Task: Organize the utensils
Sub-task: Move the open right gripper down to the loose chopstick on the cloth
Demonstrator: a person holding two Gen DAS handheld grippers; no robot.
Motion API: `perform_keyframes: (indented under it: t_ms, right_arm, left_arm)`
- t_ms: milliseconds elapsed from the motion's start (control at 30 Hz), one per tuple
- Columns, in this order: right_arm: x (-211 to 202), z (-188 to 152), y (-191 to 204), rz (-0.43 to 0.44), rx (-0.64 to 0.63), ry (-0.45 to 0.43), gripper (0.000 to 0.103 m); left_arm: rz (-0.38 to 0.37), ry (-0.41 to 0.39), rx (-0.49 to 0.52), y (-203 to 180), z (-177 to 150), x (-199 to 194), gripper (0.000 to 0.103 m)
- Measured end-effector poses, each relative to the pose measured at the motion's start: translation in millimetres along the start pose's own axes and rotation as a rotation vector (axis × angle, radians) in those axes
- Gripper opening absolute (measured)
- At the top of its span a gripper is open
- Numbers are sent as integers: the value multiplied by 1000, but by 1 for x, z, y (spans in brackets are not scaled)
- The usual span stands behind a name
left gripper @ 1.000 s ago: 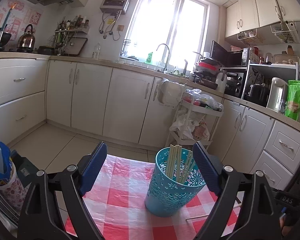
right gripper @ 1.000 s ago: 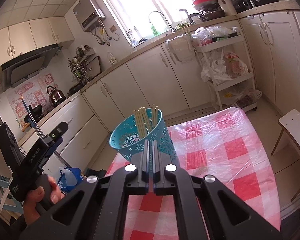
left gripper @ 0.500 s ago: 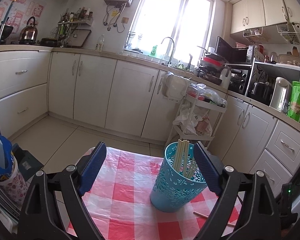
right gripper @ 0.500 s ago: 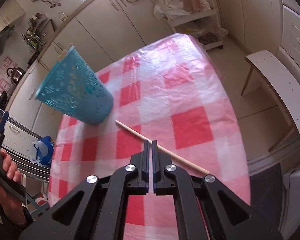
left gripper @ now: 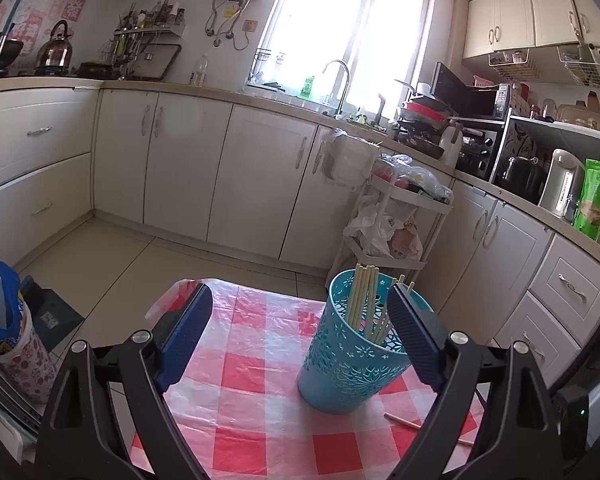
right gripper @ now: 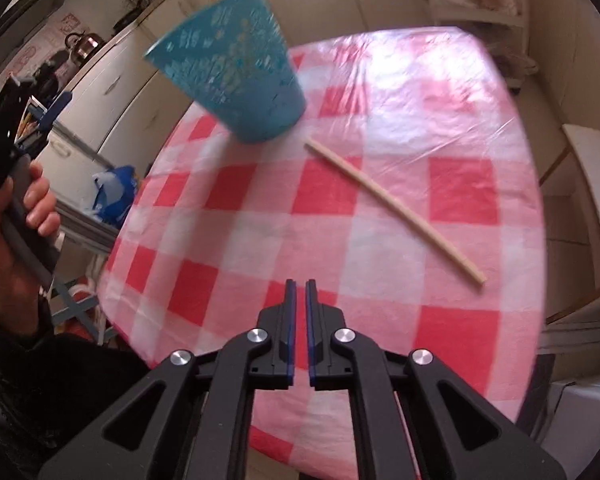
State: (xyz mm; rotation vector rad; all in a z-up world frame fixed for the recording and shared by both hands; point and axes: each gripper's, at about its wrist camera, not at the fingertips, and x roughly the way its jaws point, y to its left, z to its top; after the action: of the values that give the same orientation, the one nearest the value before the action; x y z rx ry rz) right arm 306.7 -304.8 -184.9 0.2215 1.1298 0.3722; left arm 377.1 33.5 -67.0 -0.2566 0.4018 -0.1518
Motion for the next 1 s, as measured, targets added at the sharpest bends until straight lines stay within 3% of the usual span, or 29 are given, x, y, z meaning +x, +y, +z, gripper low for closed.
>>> perform_keyframes:
  t_ms: [33, 67, 133, 200, 300, 433, 500, 533, 667, 733, 867, 1000]
  right_arm:
    - [-7, 4, -8, -78, 4, -44, 45]
    - [-10, 9, -18, -170, 3, -87, 54]
    - [-1, 15, -41, -238, 27, -62, 54]
    - [13, 14, -60, -201, 83, 3, 54]
    - [26, 3, -41, -180, 33, 56, 54]
    - [28, -8, -5, 51, -14, 111, 54]
    - [24, -9, 4, 137, -33, 97, 54]
    - [20, -7, 9, 140, -61, 68, 54]
    - [31, 4, 2, -80, -105, 105, 54]
    - [37, -2, -4, -63, -69, 142, 54]
    - [42, -27, 22, 6, -128, 179, 58]
    - [52, -39, 63, 150, -189, 240, 58]
  left_arm:
    - [-3, 3, -3, 0, 0, 0, 85]
    - [-5, 6, -4, -1, -1, 1, 85]
    - [-10, 11, -1, -3, -1, 2, 85]
    - [-12, 16, 5, -5, -2, 2, 85]
    - [-12, 20, 5, -6, -3, 3, 85]
    - [-21, 43, -17, -4, -4, 8, 85]
    - [-18, 46, -21, -2, -5, 8, 85]
    - [-15, 47, -24, -1, -5, 8, 85]
    - [-13, 46, -34, 1, -4, 8, 85]
    - [-10, 47, -32, 1, -4, 8, 86]
    - [-13, 50, -37, 1, -4, 8, 86]
    - [-12, 54, -30, 0, -5, 9, 86]
